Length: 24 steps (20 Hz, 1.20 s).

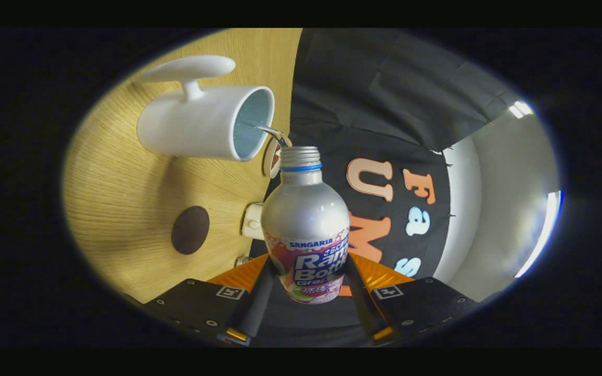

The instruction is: Take the bottle from table, then pour the juice into the cup, finally place the bottle on the coaster

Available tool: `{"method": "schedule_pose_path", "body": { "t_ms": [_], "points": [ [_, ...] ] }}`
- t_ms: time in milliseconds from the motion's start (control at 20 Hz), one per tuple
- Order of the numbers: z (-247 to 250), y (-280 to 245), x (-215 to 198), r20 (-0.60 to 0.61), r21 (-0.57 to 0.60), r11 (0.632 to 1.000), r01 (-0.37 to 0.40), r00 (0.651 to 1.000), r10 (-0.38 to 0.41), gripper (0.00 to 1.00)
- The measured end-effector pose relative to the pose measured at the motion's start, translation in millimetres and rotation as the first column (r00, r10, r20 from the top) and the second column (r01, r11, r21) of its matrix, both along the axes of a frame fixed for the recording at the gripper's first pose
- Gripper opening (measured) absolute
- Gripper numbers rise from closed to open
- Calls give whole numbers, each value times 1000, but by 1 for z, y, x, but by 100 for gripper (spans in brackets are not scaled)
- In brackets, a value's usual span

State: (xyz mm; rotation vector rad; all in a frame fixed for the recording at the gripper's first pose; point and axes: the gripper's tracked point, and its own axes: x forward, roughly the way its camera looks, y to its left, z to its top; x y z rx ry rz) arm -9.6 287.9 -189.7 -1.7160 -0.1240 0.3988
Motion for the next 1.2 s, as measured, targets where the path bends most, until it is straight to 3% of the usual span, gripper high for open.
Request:
{"method": "schedule_pose_path", "body": {
  "t_ms": [1200],
  "points": [
    [6,6,0,43,-60,997,-50,998,53,73]
  ]
}}
